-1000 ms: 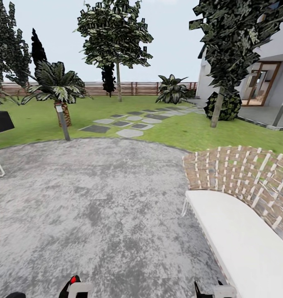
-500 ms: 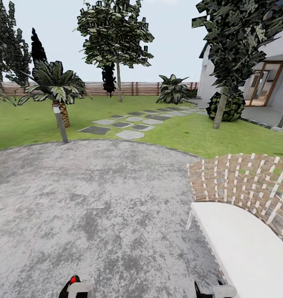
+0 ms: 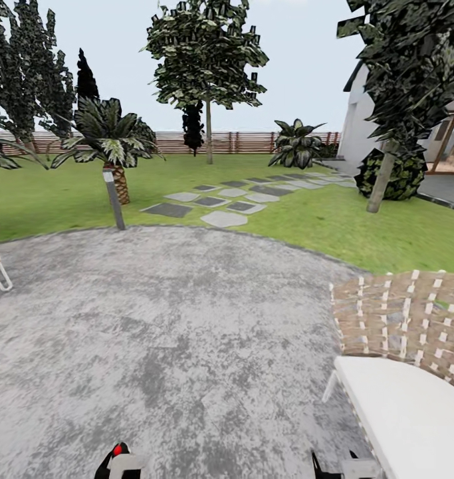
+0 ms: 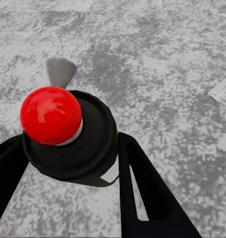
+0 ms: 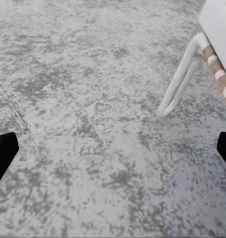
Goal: In the garden, pick up the pesticide atomizer on the floor and spray pesticide onto both trees until each tree trunk is fully covered.
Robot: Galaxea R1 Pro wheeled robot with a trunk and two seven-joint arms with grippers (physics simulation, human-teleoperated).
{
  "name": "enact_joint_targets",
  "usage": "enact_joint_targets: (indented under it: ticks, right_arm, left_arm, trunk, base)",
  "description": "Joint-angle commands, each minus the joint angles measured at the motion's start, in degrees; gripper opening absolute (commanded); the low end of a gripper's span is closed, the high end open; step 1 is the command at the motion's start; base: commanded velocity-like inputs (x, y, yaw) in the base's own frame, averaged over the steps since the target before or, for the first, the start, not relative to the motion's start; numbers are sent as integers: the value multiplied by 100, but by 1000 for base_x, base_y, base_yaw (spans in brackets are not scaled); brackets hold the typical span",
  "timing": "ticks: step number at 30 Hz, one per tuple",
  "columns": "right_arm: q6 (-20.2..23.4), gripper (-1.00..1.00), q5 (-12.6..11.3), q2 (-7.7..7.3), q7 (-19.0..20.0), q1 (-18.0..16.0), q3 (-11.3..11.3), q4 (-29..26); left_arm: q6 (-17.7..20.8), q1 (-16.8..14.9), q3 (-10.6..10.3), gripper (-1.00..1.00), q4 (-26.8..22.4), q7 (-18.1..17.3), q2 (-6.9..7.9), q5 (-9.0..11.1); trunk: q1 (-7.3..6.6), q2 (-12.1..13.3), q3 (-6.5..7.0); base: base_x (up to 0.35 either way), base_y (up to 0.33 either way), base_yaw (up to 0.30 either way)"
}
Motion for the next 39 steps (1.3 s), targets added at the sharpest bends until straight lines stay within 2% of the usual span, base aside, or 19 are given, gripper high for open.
enact_joint_targets:
  ticks: [1, 18, 32, 39]
  right_arm:
    - [0, 100, 1, 0, 3, 0, 1, 0]
    - [0, 100, 2, -1, -1, 0, 7, 0]
    - [0, 100, 4, 0, -1, 0, 12, 8]
    - [0, 100, 4, -1, -3, 0, 6, 9]
  left_arm:
    - [0, 0, -1, -100, -1, 0, 1, -1]
    - [0, 0, -1, -100, -1, -1, 3, -1]
    - [0, 0, -1, -100, -1, 0, 2, -1]
    - [0, 0, -1, -100, -1, -1, 2, -1]
  trunk:
    - [0, 0, 0]
    - [0, 0, 0]
    - [0, 0, 0]
    - [0, 0, 0]
  base:
    - [339, 0, 8]
    - [339, 0, 9]
    - [339, 0, 249]
    - [339, 0, 33]
